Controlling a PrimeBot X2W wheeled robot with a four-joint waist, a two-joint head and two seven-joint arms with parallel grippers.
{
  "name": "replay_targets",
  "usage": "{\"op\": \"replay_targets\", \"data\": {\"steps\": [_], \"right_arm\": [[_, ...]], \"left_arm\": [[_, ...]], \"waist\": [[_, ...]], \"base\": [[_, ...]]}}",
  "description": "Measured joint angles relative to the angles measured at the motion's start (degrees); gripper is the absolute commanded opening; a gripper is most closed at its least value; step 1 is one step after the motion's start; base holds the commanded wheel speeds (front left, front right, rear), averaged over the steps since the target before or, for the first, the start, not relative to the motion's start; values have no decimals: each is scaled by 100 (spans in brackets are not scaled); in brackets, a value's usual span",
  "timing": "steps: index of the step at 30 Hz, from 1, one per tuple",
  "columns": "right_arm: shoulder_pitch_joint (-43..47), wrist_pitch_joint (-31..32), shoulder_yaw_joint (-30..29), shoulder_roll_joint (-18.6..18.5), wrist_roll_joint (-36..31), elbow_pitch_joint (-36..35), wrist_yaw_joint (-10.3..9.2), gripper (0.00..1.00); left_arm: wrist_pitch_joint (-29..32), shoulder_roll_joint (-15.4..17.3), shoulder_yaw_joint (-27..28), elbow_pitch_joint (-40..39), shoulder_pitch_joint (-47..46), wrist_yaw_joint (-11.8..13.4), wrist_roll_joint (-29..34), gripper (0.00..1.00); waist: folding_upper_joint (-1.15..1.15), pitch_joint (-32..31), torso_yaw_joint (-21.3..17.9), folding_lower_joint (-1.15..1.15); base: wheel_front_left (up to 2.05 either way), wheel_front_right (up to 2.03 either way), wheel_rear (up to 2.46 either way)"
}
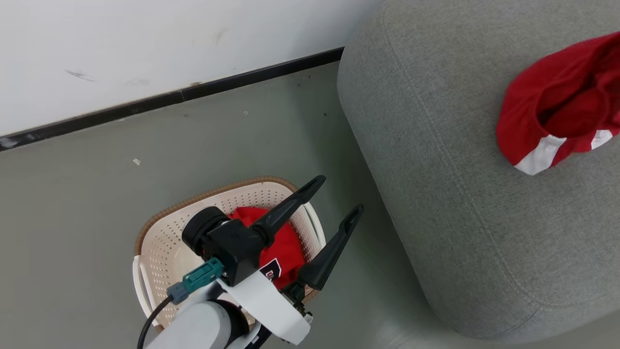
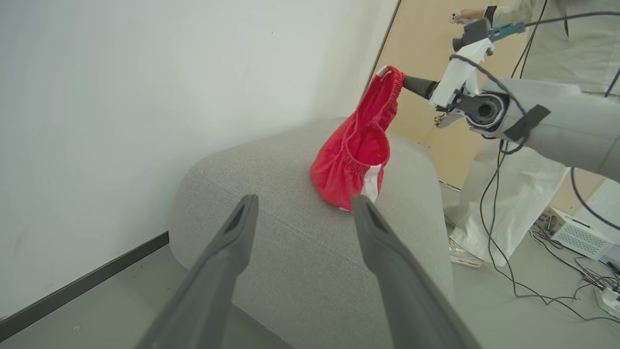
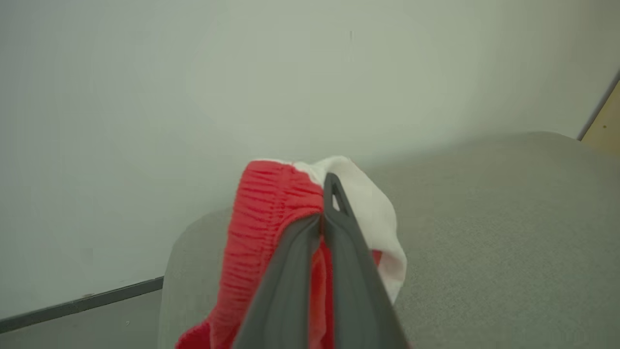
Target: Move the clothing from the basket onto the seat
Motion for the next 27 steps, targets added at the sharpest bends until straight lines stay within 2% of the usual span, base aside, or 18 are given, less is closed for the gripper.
{"op": "replay_targets", "data": {"steps": [8, 17, 20, 21, 22, 23, 24, 27], "right_arm": [[281, -218, -79, 345, 65, 564, 1, 0], [652, -332, -220, 428, -60, 1049, 0, 0], [698, -349, -255, 578, -29, 1124, 0, 0], [697, -358, -257, 636, -3, 1123, 0, 7], [694, -380, -243, 687, -1, 1109, 0, 28], [694, -385, -216, 722, -1, 1084, 0, 53], [695, -386, -191, 746, -1, 1055, 0, 100], [702, -389, -157, 748, -3, 965, 0, 100]], "left_arm": [[101, 46, 21, -79, -201, 0, 70, 100], [144, 132, 105, -105, -319, 0, 94, 100], [145, 144, 123, -104, -353, 0, 97, 100], [145, 146, 124, -104, -387, 0, 98, 100], [145, 146, 135, -104, -425, 0, 104, 100], [145, 149, 152, -104, -442, 0, 104, 100], [144, 157, 160, -103, -444, 0, 104, 100], [142, 167, 171, -73, -444, -1, 104, 100]], "waist": [[0, 322, -16, 0], [0, 588, -103, 0], [0, 649, -144, 0], [0, 665, -159, 0], [0, 680, -176, 0], [0, 691, -193, 0], [0, 698, -212, 0], [0, 693, -267, 0]], "base": [[0, 0, 0], [0, 0, 0], [0, 0, 0], [0, 0, 0], [0, 0, 0], [0, 0, 0], [0, 0, 0], [0, 0, 0]]}}
